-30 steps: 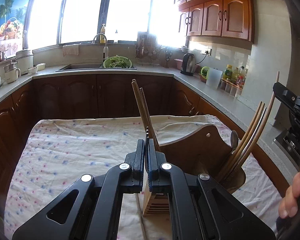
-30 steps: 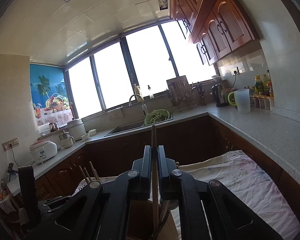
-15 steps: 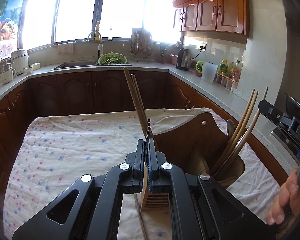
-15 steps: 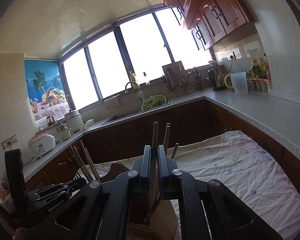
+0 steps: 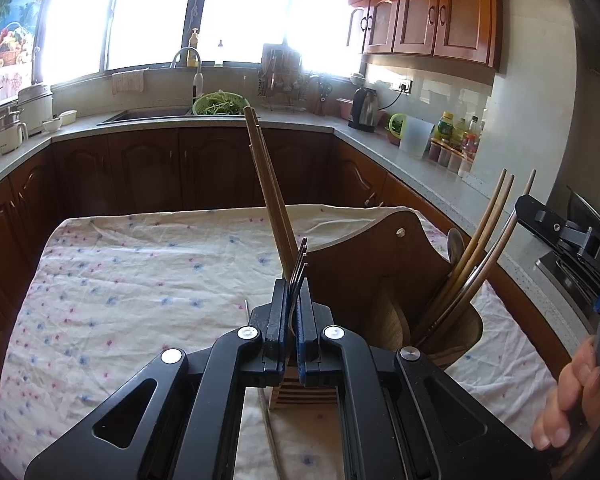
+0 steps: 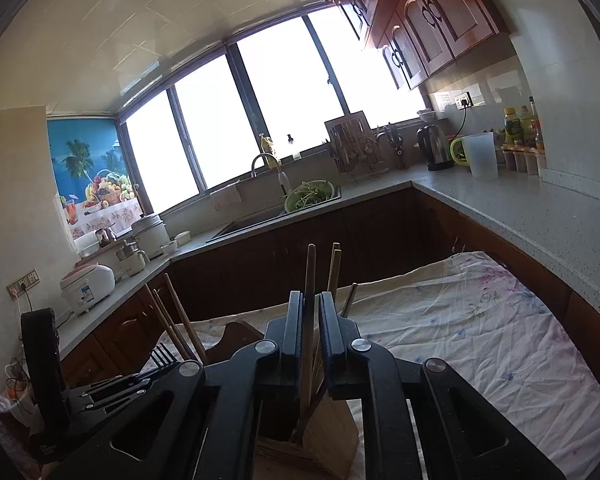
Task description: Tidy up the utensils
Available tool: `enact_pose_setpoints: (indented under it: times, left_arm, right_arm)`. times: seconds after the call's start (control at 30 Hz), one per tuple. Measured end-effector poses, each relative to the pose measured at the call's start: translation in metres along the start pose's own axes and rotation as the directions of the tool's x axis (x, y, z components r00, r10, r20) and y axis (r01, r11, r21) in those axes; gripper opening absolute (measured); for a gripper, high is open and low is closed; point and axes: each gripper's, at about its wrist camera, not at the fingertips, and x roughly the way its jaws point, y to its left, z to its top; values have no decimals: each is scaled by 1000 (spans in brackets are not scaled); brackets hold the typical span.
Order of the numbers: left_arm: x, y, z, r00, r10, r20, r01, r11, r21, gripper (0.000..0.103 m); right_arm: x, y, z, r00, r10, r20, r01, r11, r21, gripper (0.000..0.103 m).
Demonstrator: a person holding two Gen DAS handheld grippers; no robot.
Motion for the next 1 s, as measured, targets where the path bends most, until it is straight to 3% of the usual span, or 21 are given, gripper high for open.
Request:
enact_pose_setpoints:
  times: [0.1, 0.17, 0.23, 0.3, 0.37, 0.43, 0.5, 0.57, 0.63, 0.73, 1.0]
  left_arm:
    - [-4, 0, 0, 1000, -1, 4, 1, 1000, -4, 8]
    - [-8, 0, 0, 1000, -5, 11, 5, 1000, -12, 18]
    - [-13, 0, 0, 1000, 2, 25, -1, 1000, -21, 41]
    - [-19, 2, -1, 999, 2, 38, -1, 1000, -30, 45]
    - [-22, 3, -2, 999, 2, 37, -1, 999, -37, 46]
    - [-25, 6, -5, 999, 6, 36, -4, 999, -44, 51]
    - [-28, 8, -8, 999, 13, 36, -11, 999, -52, 58]
    - [-32, 10, -10, 999, 22, 37, -20, 998, -62, 67]
    - [-37, 12, -13, 998, 35, 42, -33, 997, -66, 79]
    - [-44, 14, -19, 998, 52, 42, -49, 997, -64, 85]
    - [-62, 16, -33, 997, 66, 34, -64, 996, -63, 87]
  right_arm:
    - [-2, 0, 1, 1000, 2, -1, -2, 1000, 3, 11]
    - [-5, 0, 3, 1000, 0, 1, 0, 1000, 5, 16]
    - [-7, -1, 4, 1000, 4, 6, -5, 1000, 14, 30]
    - [-11, -2, 4, 1000, 6, 12, -6, 1000, 19, 42]
    - [-15, -2, 5, 1000, 5, 17, -5, 1000, 24, 42]
    - [-19, -4, 5, 1000, 10, 21, -11, 999, 33, 53]
    - [-24, -5, 5, 999, 18, 31, -20, 999, 44, 83]
    - [-29, -7, 3, 999, 27, 44, -29, 998, 53, 94]
    - [-34, -7, 1, 998, 31, 49, -33, 998, 53, 96]
    - [-39, -7, -4, 999, 36, 37, -38, 998, 54, 98]
    - [-54, -4, -19, 999, 40, 5, -40, 998, 46, 98]
